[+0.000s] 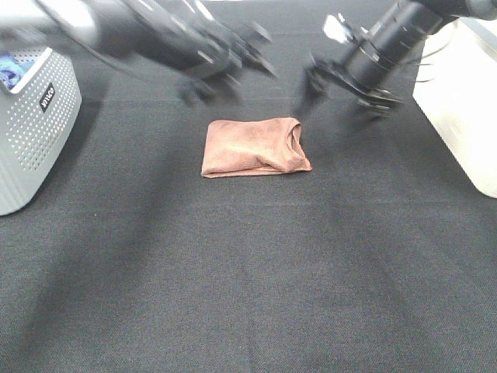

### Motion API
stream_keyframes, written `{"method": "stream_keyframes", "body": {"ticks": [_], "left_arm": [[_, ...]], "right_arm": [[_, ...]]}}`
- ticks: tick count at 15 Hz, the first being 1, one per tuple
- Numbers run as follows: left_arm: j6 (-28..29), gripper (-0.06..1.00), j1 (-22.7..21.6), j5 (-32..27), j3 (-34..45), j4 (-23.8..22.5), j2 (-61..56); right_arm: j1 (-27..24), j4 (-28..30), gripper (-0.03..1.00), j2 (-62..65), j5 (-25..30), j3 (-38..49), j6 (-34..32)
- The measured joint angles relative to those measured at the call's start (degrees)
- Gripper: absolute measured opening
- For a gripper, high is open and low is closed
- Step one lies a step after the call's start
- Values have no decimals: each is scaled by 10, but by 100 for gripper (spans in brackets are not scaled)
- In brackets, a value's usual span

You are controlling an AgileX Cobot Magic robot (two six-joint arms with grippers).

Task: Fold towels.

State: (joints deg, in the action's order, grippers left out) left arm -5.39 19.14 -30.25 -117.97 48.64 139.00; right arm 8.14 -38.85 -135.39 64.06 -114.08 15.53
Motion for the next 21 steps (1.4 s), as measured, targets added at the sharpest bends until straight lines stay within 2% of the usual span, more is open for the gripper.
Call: {"method": "stream_keyframes", "body": {"ticks": [3, 5, 6, 9, 11, 13, 16, 18, 21], "left_arm": [[-10, 70, -37, -49, 0, -42, -9], [-10, 70, -46, -76, 0, -59, -11], [-10, 70, -48, -92, 0, -69, -12], [-10, 70, -48, -110, 0, -74, -12], [-10, 70, -48, -123, 0, -74, -12], [-10, 70, -48, -131, 0, -74, -12], [-10, 70, -48, -140, 0, -79, -17], [-13, 70, -48, -155, 0, -99, -36], [-23, 70, -48, -241, 0, -165, -98]], "right_arm": [[19, -164, 84, -13, 1, 0, 84], [26, -225, 84, -48, -1, 0, 124], [21, -233, 84, -78, -3, 0, 133], [-14, -228, 83, -116, -11, 0, 131], [-42, -187, 83, -114, -17, 0, 113], [-49, -144, 83, -112, -17, 0, 100], [-49, -121, 83, -92, -10, 0, 92], [-49, -92, 83, -34, 14, 0, 85], [-48, -47, 83, 37, 47, 0, 42]]}}
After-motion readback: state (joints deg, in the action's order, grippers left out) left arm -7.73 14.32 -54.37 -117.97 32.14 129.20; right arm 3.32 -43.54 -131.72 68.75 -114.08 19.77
